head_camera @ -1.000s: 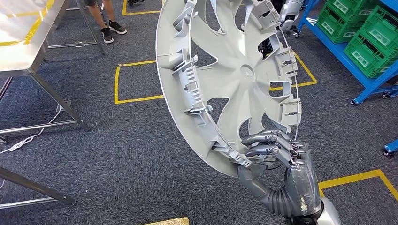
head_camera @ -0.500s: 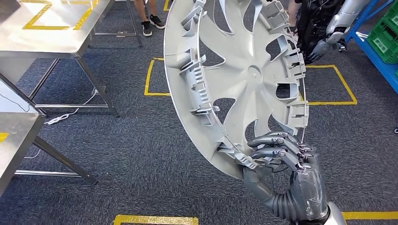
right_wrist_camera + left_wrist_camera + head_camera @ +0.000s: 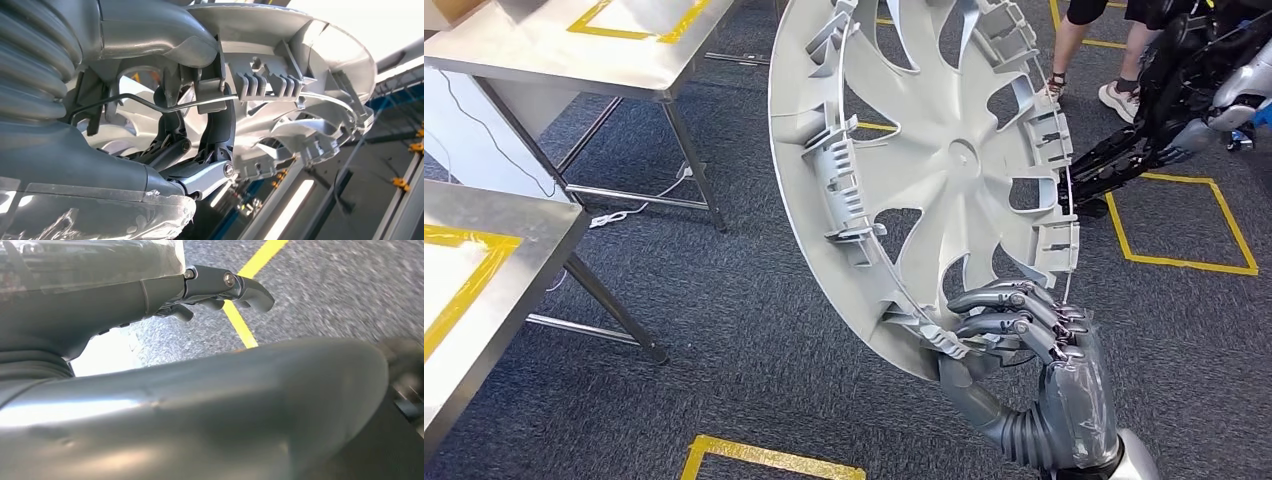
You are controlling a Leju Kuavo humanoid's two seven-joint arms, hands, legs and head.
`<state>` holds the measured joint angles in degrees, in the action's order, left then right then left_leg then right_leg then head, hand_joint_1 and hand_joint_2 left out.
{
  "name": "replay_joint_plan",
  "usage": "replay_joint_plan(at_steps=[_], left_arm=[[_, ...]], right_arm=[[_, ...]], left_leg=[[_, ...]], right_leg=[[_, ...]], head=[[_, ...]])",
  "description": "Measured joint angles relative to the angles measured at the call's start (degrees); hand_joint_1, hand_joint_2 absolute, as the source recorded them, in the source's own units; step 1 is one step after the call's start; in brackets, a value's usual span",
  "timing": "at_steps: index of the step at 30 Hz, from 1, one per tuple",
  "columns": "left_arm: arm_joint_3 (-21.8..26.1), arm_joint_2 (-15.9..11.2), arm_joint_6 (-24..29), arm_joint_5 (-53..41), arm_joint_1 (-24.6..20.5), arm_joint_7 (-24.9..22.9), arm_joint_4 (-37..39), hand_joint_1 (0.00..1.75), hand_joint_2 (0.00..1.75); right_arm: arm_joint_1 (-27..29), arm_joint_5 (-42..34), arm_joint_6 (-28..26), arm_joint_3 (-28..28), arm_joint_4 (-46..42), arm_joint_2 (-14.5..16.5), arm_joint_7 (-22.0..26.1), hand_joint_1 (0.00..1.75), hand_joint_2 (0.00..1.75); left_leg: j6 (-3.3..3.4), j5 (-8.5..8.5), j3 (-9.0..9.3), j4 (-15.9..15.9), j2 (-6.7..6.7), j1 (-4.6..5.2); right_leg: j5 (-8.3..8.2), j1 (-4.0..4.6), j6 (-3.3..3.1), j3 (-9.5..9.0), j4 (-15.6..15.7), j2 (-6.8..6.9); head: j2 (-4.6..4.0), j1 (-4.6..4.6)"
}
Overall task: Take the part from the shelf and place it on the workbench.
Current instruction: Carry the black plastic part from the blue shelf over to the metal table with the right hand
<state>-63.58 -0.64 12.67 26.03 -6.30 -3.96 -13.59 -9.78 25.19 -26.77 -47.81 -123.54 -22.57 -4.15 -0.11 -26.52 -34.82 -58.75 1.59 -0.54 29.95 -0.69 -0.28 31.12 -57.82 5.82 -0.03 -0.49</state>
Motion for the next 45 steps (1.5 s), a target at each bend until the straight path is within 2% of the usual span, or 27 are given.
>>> replay_joint_plan(at_steps=[2, 4, 5, 6, 7, 8, 10, 12, 15, 17, 19, 21, 22, 23, 25, 27, 30, 32, 33, 35, 36, 37, 38, 39, 41, 43, 45], left_arm=[[0.0, -0.1, 0.0, 0.0, 0.1, 0.0, 0.0, 0.00, 1.75], [0.0, -0.2, 0.0, 0.0, -0.1, 0.0, 0.0, 0.00, 1.75], [0.0, -0.1, 0.0, 0.0, -0.2, 0.0, 0.0, 0.00, 1.75], [0.0, -0.1, 0.0, 0.0, -0.2, 0.0, 0.0, 0.00, 1.75], [0.0, -0.1, 0.0, 0.0, -0.2, 0.0, 0.0, 0.00, 1.75], [0.0, -0.1, 0.0, 0.0, -0.1, 0.0, 0.0, 0.00, 1.75], [0.0, 0.0, 0.0, 0.0, -0.2, -0.1, 0.0, 0.00, 1.75], [0.0, 0.2, 0.0, 0.0, -0.3, -0.1, 0.0, 0.00, 1.75], [0.0, 0.3, -0.1, 0.0, -0.1, -0.1, 0.0, 0.00, 1.75], [0.0, 0.2, -0.1, 0.0, 0.0, -0.2, 0.0, 0.00, 1.75], [0.0, 0.2, -0.1, 0.0, -0.2, -0.3, 0.0, 0.00, 1.75], [0.0, 0.1, -0.1, 0.0, -0.3, -0.4, 0.0, 0.00, 1.75], [0.0, 0.1, -0.1, -0.1, -0.3, -0.4, 0.0, 0.00, 1.75], [-0.1, 0.1, -0.1, -0.1, -0.3, -0.5, 0.0, 0.00, 1.75], [-0.1, 0.1, -0.1, -0.1, -0.3, -0.6, 0.0, 0.00, 1.75], [-0.1, 0.1, -0.1, -0.1, -0.4, -0.6, 0.0, 0.00, 1.75], [-0.1, 0.1, -0.1, -0.1, -0.3, -0.7, 0.0, 0.00, 1.75], [-0.1, 0.0, -0.1, -0.1, -0.3, -0.7, 0.0, 0.00, 1.75], [-0.1, 0.0, -0.1, -0.1, -0.3, -0.7, 0.0, 0.00, 1.75], [-0.1, 0.0, -0.1, -0.1, -0.4, -0.7, 0.0, 0.00, 1.75], [-0.1, 0.0, -0.1, -0.1, -0.4, -0.7, 0.0, 0.00, 1.75], [-0.1, 0.0, -0.1, -0.1, -0.4, -0.7, 0.0, 0.00, 1.75], [-0.1, 0.0, -0.1, -0.1, -0.4, -0.7, 0.0, 0.00, 1.75], [-0.1, 0.0, -0.1, -0.1, -0.4, -0.7, 0.0, 0.00, 1.75], [-0.1, 0.1, 0.0, -0.1, -0.4, -0.7, 0.0, 0.00, 1.75], [-0.1, 0.2, 0.0, -0.1, -0.4, -0.7, 0.0, 0.00, 1.75], [-0.1, 0.3, -0.1, 0.0, -0.3, -0.7, 0.0, 0.00, 1.75]], right_arm=[[0.0, 0.0, 0.0, 0.0, 0.0, 0.0, 0.0, 1.75, 1.75], [0.0, 0.1, 0.0, 0.0, -0.1, 0.0, 0.0, 1.75, 1.75], [0.1, 0.1, 0.0, 0.0, -0.1, 0.0, 0.0, 1.75, 1.75], [0.2, 0.1, 0.0, 0.0, -0.1, 0.0, 0.0, 1.75, 1.75], [0.2, 0.1, 0.0, 0.0, -0.1, 0.0, 0.0, 1.75, 1.75], [0.2, 0.1, 0.0, 0.0, -0.1, 0.0, 0.0, 1.75, 1.75], [0.2, 0.1, 0.0, 0.0, -0.1, -0.1, 0.0, 1.75, 1.75], [0.1, 0.1, 0.0, 0.0, -0.1, -0.1, 0.0, 1.75, 1.75], [-0.2, 0.1, 0.1, 0.0, -0.1, -0.1, -0.1, 1.75, 1.75], [-0.3, 0.1, 0.2, 0.0, -0.2, -0.1, -0.2, 1.75, 1.75], [-0.3, 0.1, 0.3, 0.0, -0.2, -0.1, -0.3, 1.75, 1.75], [-0.4, 0.1, 0.4, -0.1, -0.2, 0.0, -0.4, 1.75, 1.75], [-0.4, 0.1, 0.5, -0.1, -0.2, 0.0, -0.4, 1.75, 1.75], [-0.4, 0.1, 0.5, -0.2, -0.2, 0.0, -0.4, 1.75, 1.75], [-0.4, 0.1, 0.6, -0.3, -0.2, 0.0, -0.4, 1.75, 1.75], [-0.6, 0.1, 0.6, -0.3, -0.2, 0.0, -0.5, 1.75, 1.75], [-0.7, 0.1, 0.6, -0.5, -0.3, 0.0, -0.5, 1.75, 1.75], [-0.7, 0.1, 0.6, -0.5, -0.3, 0.0, -0.5, 1.75, 1.75], [-0.7, 0.1, 0.6, -0.5, -0.3, 0.0, -0.5, 1.75, 1.75], [-0.6, 0.2, 0.6, -0.5, -0.3, 0.0, -0.5, 1.75, 1.75], [-0.6, 0.2, 0.6, -0.5, -0.3, 0.0, -0.5, 1.75, 1.75], [-0.6, 0.2, 0.6, -0.5, -0.3, 0.0, -0.5, 1.75, 1.75], [-0.6, 0.2, 0.6, -0.5, -0.3, 0.0, -0.5, 1.75, 1.75], [-0.6, 0.3, 0.6, -0.5, -0.3, 0.0, -0.5, 1.75, 1.75], [-0.6, 0.4, 0.6, -0.5, -0.3, 0.0, -0.5, 1.75, 1.75], [-0.7, 0.4, 0.6, -0.5, -0.3, 0.0, -0.6, 1.75, 1.75], [-0.7, 0.5, 0.5, -0.5, -0.3, -0.1, -0.6, 1.75, 1.75]], left_leg=[[0.72, 0.11, 0.10, 0.2, -1.02, -0.11], [1.23, 0.11, 0.15, 0.2, -2.11, -0.01], [1.42, 0.08, 0.17, 0.2, -2.71, 0.16], [1.55, 0.04, 0.23, 0.2, -3.36, 0.36], [1.62, 0.01, 0.33, 0.2, -4.01, 0.55], [1.67, -0.02, 0.48, 0.2, -4.67, 0.68], [1.71, -0.08, 0.71, 0.2, -5.93, 0.79], [1.57, -0.06, 0.55, 0.2, -7.03, 0.79], [1.03, 0.00, 0.17, 0.3, -7.99, 0.63], [0.52, -1.28, -0.51, -1.4, -6.36, 0.78], [-0.17, -4.46, -3.04, -7.1, -3.84, 0.66], [-0.99, -6.91, -6.02, -13.4, -2.91, 0.10], [-1.41, -6.77, -6.53, -14.4, -2.71, -0.21], [-1.84, -5.59, -5.96, -13.2, -2.48, -0.53], [-2.72, -2.23, -2.54, -6.5, -1.16, -0.99], [-2.36, -0.83, 0.05, -1.6, -0.19, -0.92], [-0.42, -0.97, 0.16, -1.1, -0.86, -0.53], [0.38, -0.78, 0.12, -1.0, -1.43, -0.56], [0.72, -0.69, 0.13, -0.9, -1.74, -0.59], [1.14, -0.64, 0.07, -0.9, -2.40, -0.37], [1.27, -0.64, 0.06, -0.9, -2.80, -0.18], [1.37, -0.63, 0.07, -0.9, -3.24, 0.01], [1.42, -0.62, 0.09, -0.9, -3.71, 0.18], [1.46, -0.60, 0.12, -0.9, -4.22, 0.30], [1.41, -0.55, 0.04, -0.9, -5.15, 0.37], [1.07, -0.40, -0.27, -0.9, -5.85, 0.20], [0.42, -0.17, -0.44, -0.6, -6.47, -0.02]], right_leg=[[1.72, -0.32, 0.35, 0.98, -2.5, -2.08], [4.93, -0.36, 0.22, 4.68, -9.6, -4.72], [6.21, -0.26, 0.04, 6.99, -13.7, -5.22], [6.59, -0.11, -0.20, 8.81, -16.5, -5.41], [5.84, 0.10, -0.54, 9.69, -17.2, -5.50], [3.98, 0.39, -0.97, 9.50, -15.6, -5.72], [-0.93, 1.12, -2.03, 6.78, -8.0, -7.35], [-3.32, 1.54, -2.74, 4.39, -1.8, -8.87], [-3.30, 1.51, -2.86, 3.61, 0.0, -8.23], [-3.64, 1.23, -2.96, 2.79, 1.2, -7.15], [-3.68, 1.09, -3.07, 2.13, 1.8, -5.92], [-3.43, 0.99, -3.01, 2.01, 1.6, -4.68], [-3.24, 0.87, -2.85, 2.00, 1.4, -4.11], [-3.02, 0.68, -2.61, 1.99, 1.2, -3.60], [-2.34, 0.26, -1.81, 2.00, 0.3, -2.71], [-1.65, 0.22, -0.89, 2.17, -0.7, -2.09], [-1.45, 0.18, 0.03, 2.24, -0.9, -1.56], [-0.23, -0.17, 0.45, 2.77, -2.3, -2.65], [1.20, -0.29, 0.59, 3.79, -4.6, -3.64], [4.71, -0.29, 0.53, 7.39, -12.2, -5.11], [5.79, -0.23, 0.38, 9.16, -15.6, -5.33], [5.87, -0.12, 0.13, 10.23, -17.5, -5.39], [4.78, 0.06, -0.26, 10.21, -17.0, -5.48], [2.84, 0.32, -0.75, 9.19, -14.3, -5.73], [-0.99, 0.96, -1.88, 5.68, -6.2, -7.31], [-2.33, 1.39, -2.37, 3.66, -1.6, -8.51], [-2.37, 1.51, -2.38, 3.41, -0.9, -8.13]], head=[[0.00, 0.29], [-0.01, 0.85], [-0.01, 1.09], [-0.01, 1.26], [-0.01, 1.34], [-0.01, 1.39], [-0.01, 1.43], [-0.01, 1.52], [-0.01, 1.71], [-0.01, 1.61], [-0.01, 1.33], [-0.01, 1.14], [-0.01, 1.08], [-0.01, 1.00], [-0.01, 0.79], [-0.01, 0.41], [-0.01, 0.51], [-0.01, 0.75], [-0.01, 0.93], [-0.01, 1.47], [-0.01, 1.69], [-0.01, 1.82], [-0.01, 1.85], [-0.01, 1.86], [-0.01, 1.86], [-0.01, 1.88], [-0.01, 1.97]])
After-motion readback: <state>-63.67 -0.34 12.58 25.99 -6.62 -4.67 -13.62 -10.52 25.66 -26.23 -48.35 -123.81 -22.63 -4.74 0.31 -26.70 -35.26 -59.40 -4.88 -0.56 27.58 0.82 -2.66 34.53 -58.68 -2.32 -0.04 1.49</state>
